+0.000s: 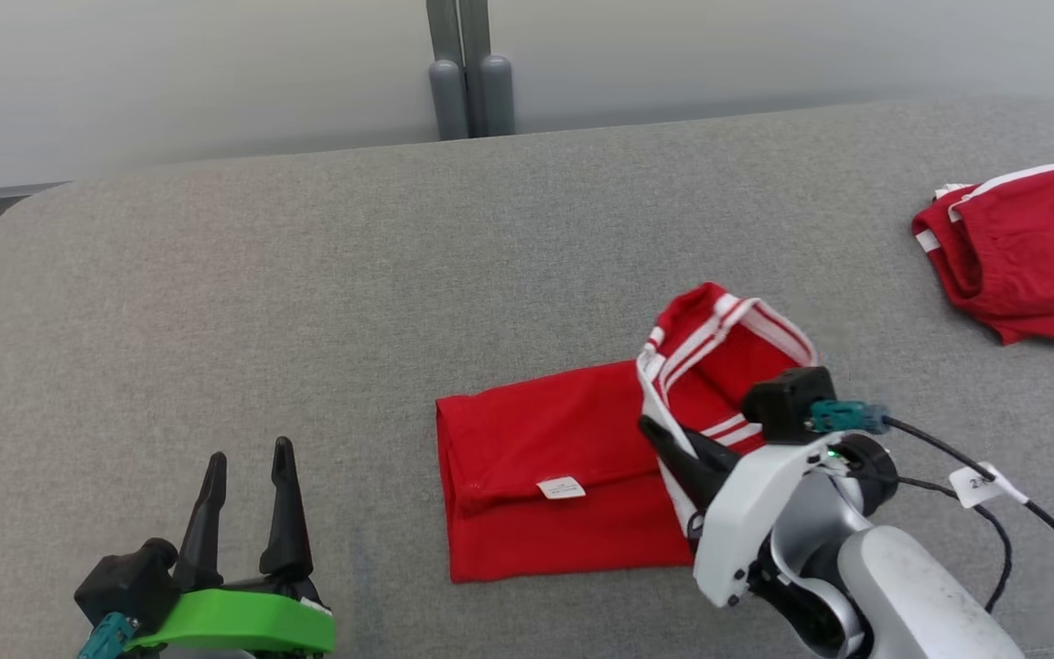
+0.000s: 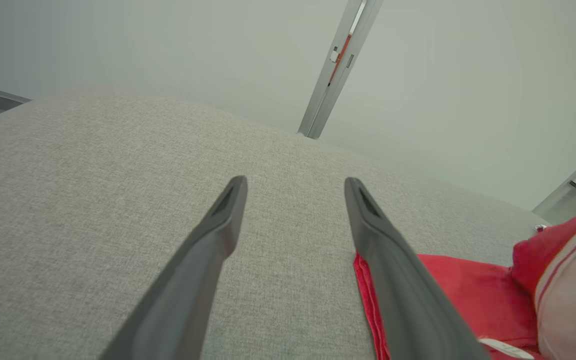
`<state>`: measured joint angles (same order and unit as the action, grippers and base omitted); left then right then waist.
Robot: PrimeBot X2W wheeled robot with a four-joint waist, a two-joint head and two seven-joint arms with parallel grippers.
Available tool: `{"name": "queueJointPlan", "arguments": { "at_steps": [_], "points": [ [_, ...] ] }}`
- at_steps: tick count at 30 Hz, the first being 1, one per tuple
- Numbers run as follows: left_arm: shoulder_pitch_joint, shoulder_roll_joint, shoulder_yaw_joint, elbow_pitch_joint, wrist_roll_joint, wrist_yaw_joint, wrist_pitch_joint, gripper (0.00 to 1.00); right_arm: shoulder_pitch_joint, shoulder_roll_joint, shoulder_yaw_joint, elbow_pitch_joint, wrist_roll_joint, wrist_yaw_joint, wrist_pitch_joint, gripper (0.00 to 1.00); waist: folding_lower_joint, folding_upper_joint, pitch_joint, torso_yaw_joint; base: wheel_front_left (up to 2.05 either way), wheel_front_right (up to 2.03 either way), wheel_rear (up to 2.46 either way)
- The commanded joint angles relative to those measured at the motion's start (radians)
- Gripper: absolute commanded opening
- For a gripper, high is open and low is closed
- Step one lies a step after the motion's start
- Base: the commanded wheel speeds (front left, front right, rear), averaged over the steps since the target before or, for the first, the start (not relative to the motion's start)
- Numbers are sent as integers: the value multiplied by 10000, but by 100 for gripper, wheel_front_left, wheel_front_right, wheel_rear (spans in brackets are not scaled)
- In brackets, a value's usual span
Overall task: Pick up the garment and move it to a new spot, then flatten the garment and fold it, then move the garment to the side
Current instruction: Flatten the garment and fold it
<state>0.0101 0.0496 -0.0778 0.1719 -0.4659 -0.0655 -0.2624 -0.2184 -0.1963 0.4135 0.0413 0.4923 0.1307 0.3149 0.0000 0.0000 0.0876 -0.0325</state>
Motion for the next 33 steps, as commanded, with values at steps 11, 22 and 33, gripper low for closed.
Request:
{"name": "queueJointPlan", "arguments": {
  "at_steps": [11, 22, 33],
  "points": [
    [-166, 24, -330, 80, -190, 8, -28, 100, -1164, 1031, 1359, 2287, 418, 2, -366, 0, 0, 0, 5, 956, 0, 0, 0],
    [-222, 24, -417, 28, -275, 122, -28, 100, -1927, 1396, 2152, 3916, 724, 2, -1119, 100, 0, 0, 137, 1241, 0, 0, 0],
    [-171, 24, -429, 9, -180, 112, -28, 100, -1702, 1447, 2456, 2617, 1157, 2, -2043, 100, 0, 0, 52, 813, 0, 0, 0]
  ]
}}
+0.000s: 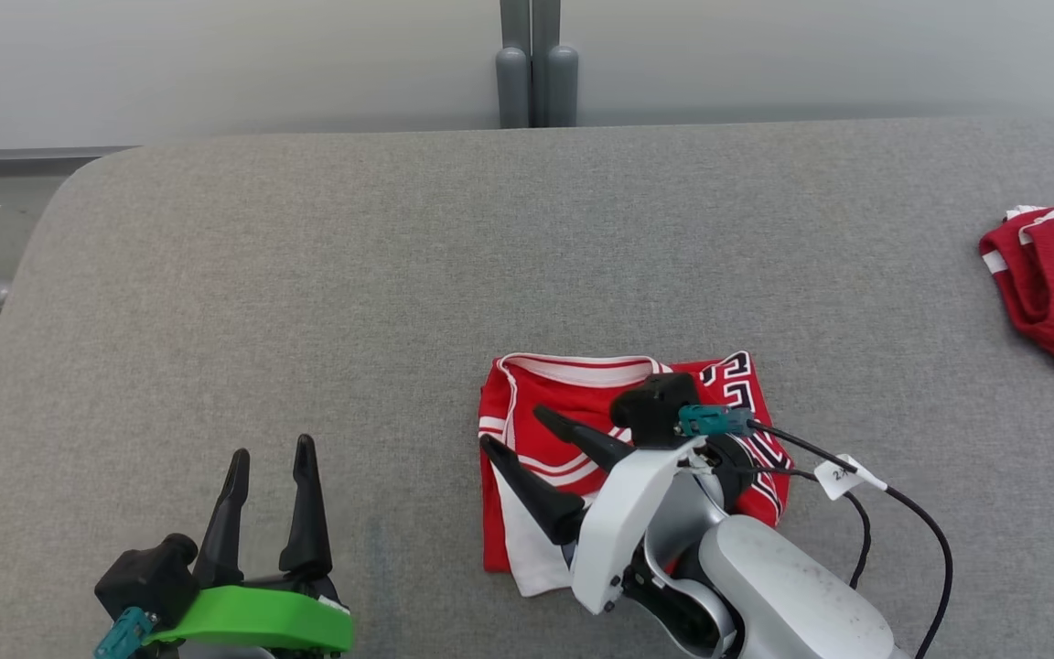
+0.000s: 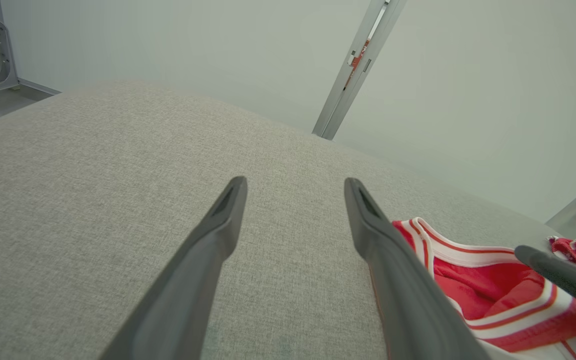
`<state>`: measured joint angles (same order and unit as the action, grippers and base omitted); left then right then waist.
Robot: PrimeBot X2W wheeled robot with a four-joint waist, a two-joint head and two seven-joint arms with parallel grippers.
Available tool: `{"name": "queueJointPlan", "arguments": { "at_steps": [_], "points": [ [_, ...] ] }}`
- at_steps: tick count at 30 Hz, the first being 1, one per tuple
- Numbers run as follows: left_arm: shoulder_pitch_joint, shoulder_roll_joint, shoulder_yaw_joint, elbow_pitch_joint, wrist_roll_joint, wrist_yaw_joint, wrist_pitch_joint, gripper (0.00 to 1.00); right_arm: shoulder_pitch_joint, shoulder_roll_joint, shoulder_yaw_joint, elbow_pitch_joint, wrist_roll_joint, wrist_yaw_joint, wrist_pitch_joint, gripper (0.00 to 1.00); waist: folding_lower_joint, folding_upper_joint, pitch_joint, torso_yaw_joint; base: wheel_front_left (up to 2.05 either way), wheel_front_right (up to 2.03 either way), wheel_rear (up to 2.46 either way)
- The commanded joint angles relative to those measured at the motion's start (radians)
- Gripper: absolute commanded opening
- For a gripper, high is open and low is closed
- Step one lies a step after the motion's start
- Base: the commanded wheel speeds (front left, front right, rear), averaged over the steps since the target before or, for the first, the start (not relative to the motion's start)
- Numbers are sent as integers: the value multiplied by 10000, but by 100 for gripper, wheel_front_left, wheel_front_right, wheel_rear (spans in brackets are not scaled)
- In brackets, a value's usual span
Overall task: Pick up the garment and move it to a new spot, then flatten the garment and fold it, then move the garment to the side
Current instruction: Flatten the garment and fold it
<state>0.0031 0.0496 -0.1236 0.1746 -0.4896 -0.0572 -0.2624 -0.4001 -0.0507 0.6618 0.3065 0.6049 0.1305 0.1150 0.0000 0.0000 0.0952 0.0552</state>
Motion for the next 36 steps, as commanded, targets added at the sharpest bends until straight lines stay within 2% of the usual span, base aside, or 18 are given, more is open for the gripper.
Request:
{"name": "queueJointPlan", "arguments": {
  "at_steps": [1, 5, 10, 18, 20, 21, 22, 24, 25, 26, 30, 36],
  "points": [
    [-88, 24, 46, -20, 66, 31, -28, 100, 151, -8, -82, -218, 33, 4, -102, 100, 0, 0, -35, -103, 0, 0, 0],
    [-48, 24, 71, -30, 127, 11, -28, 100, 396, -9, -652, -933, -131, 4, -425, 100, 0, 0, -92, -260, 0, 0, 0],
    [-26, 24, 59, -61, 217, -22, -28, 100, 834, -7, -1935, -1528, -484, 4, -853, 100, 0, 0, -152, -401, 0, 0, 0],
    [-22, 24, -37, -116, 302, -46, -28, 100, 1496, -6, -3835, -1532, -1270, 4, -1202, 100, 0, 0, -163, -437, 0, 0, 0],
    [-34, 24, -71, -126, 313, -51, -28, 100, 1621, -20, -4197, -1455, -1523, 4, -1287, 71, 0, 0, -150, -412, 0, 0, 0],
    [-45, 24, -81, -127, 325, -57, -28, 100, 1681, -52, -4375, -1401, -1679, 4, -1344, 49, 0, 0, -139, -396, 0, 0, 0],
    [-61, 24, -88, -131, 339, -66, -28, 100, 1717, -78, -4510, -1345, -1778, 4, -1390, 45, 0, 0, -129, -381, 0, 0, 0],
    [-101, 24, -100, -147, 336, -59, -28, 100, 1776, -191, -4777, -1129, -2104, 4, -1496, 29, 0, 0, -106, -340, 0, 0, 0],
    [-133, 24, -115, -154, 335, -64, -28, 100, 1787, -248, -4899, -933, -2289, 4, -1558, 5, 0, 0, -89, -301, 0, 0, 0],
    [-163, 24, -126, -165, 341, -63, -28, 100, 1794, -261, -4983, -737, -2365, 4, -1569, 0, 0, 0, -70, -264, 0, 0, 0],
    [-260, 25, -187, -187, 348, -61, -28, 100, 1533, -528, -5025, 228, -2861, 4, -1628, 0, 0, 0, 26, -40, 0, 0, 0],
    [-316, 25, -210, -177, 334, -45, -28, 100, 869, -714, -4332, 1430, -2879, 4, -1719, 0, 0, 0, 163, 259, 0, 0, 0]
  ]
}}
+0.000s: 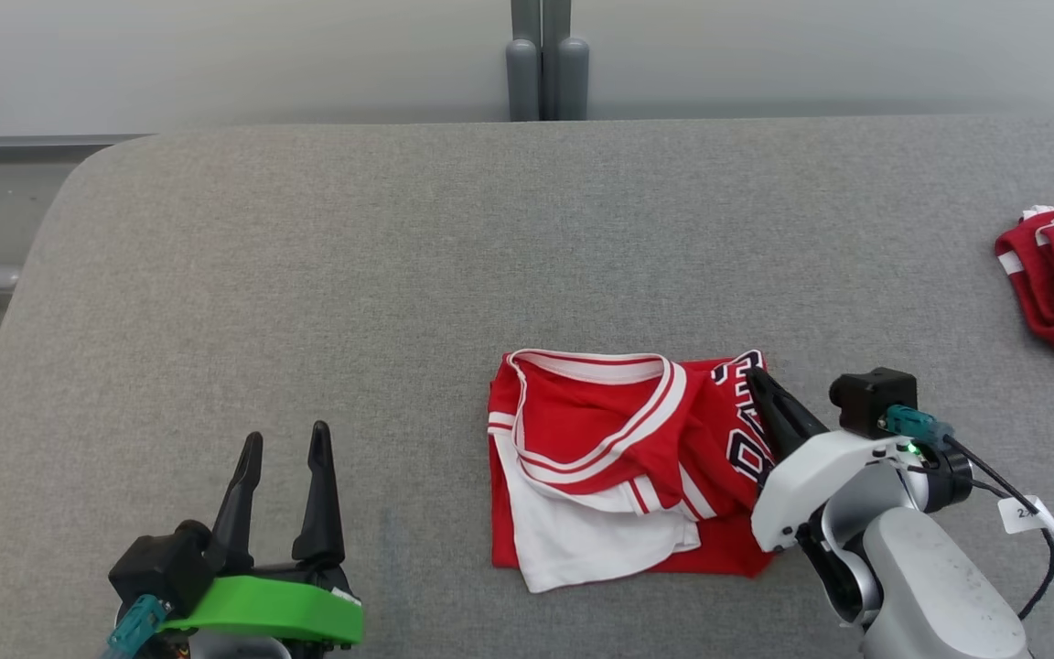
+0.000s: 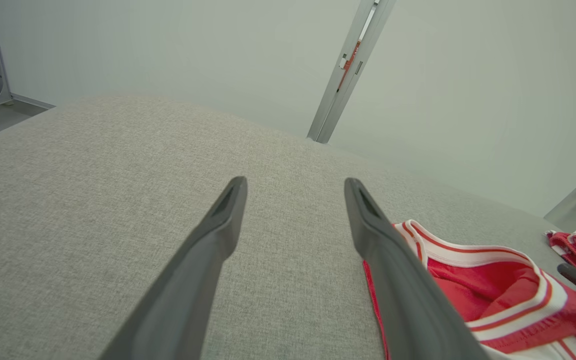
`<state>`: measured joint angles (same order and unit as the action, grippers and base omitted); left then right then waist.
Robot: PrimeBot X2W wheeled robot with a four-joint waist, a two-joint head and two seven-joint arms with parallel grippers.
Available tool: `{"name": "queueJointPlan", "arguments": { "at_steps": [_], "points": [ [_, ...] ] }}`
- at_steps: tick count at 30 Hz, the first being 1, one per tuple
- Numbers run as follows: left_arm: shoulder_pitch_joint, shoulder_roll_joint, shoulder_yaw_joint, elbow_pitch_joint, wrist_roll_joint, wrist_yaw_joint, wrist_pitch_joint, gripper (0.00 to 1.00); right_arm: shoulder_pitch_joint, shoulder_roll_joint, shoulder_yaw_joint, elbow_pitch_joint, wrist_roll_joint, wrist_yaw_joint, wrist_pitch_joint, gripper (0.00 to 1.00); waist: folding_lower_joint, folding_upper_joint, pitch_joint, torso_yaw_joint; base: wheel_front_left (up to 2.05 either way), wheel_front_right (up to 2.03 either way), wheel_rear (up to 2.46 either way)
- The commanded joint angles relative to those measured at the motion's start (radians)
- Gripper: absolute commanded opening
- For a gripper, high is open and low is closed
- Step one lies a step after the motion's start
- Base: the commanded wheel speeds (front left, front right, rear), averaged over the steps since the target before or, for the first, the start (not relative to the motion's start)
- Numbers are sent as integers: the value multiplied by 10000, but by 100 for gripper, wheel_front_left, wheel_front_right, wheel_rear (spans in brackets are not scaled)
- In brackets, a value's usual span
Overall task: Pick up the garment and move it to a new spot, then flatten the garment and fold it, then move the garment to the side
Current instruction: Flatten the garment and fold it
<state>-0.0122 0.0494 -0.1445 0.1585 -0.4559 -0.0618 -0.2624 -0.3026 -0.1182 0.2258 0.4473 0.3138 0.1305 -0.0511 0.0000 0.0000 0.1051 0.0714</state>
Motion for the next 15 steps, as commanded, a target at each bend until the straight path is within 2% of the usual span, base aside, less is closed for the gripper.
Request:
{"name": "queueJointPlan", "arguments": {
  "at_steps": [1, 6, 15],
  "points": [
    [-183, 25, -1, -15, -15, 9, -28, 100, -230, -24, 193, 172, 91, 4, -110, 0, 0, 0, 76, 149, 0, 0, 0],
    [-207, 25, 1, 4, -65, 17, -28, 100, -565, 101, 1095, 729, 379, 4, -170, 0, 0, 0, 92, 346, 0, 0, 0],
    [-202, 25, -16, 20, -113, 32, -28, 100, -654, 312, 3675, 937, 1092, 4, -294, 0, 0, 0, 34, 536, 0, 0, 0]
  ]
}}
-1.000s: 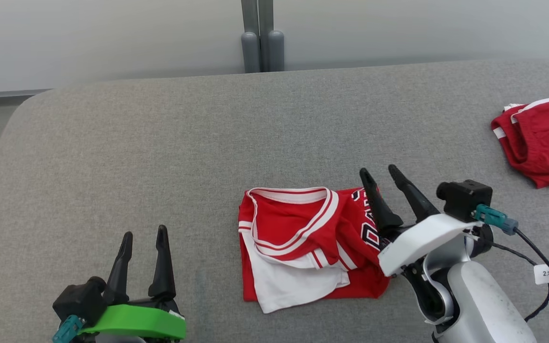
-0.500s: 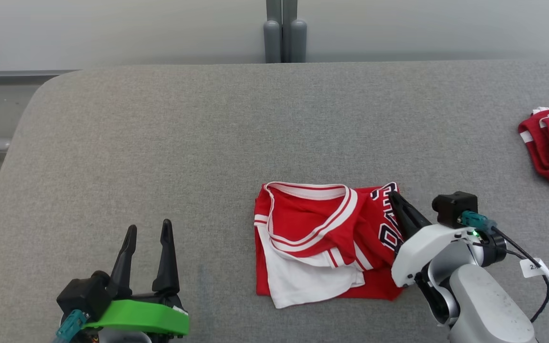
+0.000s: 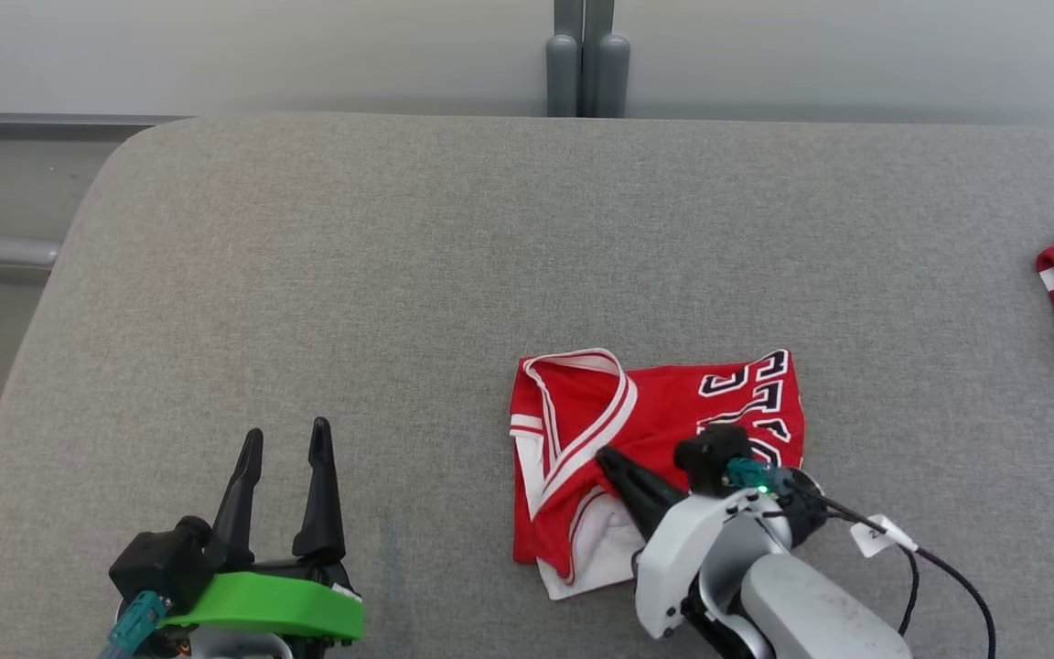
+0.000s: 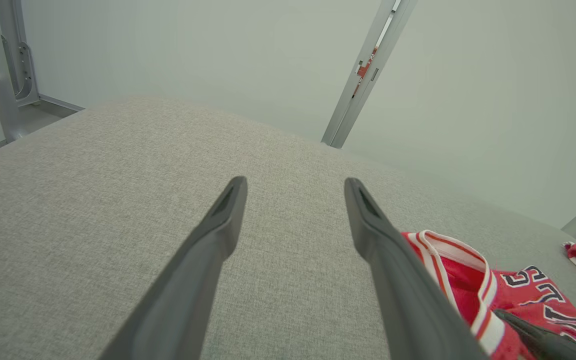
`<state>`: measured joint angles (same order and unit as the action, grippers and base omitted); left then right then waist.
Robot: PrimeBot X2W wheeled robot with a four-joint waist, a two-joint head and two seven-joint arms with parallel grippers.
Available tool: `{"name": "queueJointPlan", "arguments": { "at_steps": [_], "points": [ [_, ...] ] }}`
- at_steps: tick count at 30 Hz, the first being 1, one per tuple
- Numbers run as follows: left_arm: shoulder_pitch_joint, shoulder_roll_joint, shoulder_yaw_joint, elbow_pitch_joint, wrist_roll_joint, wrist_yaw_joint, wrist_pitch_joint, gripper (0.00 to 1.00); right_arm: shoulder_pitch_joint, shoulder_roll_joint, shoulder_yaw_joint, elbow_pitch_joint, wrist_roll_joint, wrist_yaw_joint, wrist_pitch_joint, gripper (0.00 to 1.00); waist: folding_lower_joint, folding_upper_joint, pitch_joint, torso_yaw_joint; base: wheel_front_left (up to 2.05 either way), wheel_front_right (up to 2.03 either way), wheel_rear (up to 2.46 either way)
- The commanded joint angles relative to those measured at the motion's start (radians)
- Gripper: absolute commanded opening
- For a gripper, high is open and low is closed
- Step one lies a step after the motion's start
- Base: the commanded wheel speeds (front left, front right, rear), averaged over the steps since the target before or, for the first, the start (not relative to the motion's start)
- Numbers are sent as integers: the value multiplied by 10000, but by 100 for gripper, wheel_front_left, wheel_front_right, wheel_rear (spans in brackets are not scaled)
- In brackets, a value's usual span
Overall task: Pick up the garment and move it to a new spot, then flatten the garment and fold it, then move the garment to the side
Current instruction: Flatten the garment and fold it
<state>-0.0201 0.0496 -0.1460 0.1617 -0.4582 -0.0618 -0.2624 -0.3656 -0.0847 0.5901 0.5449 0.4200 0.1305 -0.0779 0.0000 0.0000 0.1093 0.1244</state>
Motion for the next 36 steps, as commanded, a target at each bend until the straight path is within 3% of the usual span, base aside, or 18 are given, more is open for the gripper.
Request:
{"name": "queueJointPlan", "arguments": {
  "at_steps": [1, 7, 11, 17, 27, 32, 36],
  "points": [
    [-112, 24, 2, -20, -91, 41, -28, 100, 49, -30, 349, -123, 110, 4, -7, 0, 0, 0, -16, 11, 0, 0, 0],
    [-32, 24, 20, -113, -103, 96, -28, 100, 510, -512, 1694, -792, 429, 4, 119, 0, 0, 0, -27, -17, 0, 0, 0],
    [56, 24, 42, -150, -108, 101, -28, 100, 876, -955, 1872, -1241, 351, 4, 109, 0, 0, 0, -45, -94, 0, 0, 0],
    [188, 25, 68, -155, -100, 107, -28, 100, 1437, -1290, 1064, -2080, 254, 4, -45, 0, 0, 0, -127, -272, 0, 0, 0],
    [294, 24, -32, -68, -33, 54, -28, 100, 1786, -1030, -1166, -3288, -350, 4, 34, 0, 0, 0, -324, -414, 0, 0, 0],
    [269, 24, -113, 3, -35, 12, -28, 100, 1545, -748, -1564, -3059, -578, 4, 211, 0, 0, 0, -367, -292, 0, 0, 0],
    [212, 24, -194, 46, -54, 5, -28, 100, 1312, -485, -1226, -2361, -558, 4, 363, 0, 0, 0, -368, -118, 0, 0, 0]
  ]
}}
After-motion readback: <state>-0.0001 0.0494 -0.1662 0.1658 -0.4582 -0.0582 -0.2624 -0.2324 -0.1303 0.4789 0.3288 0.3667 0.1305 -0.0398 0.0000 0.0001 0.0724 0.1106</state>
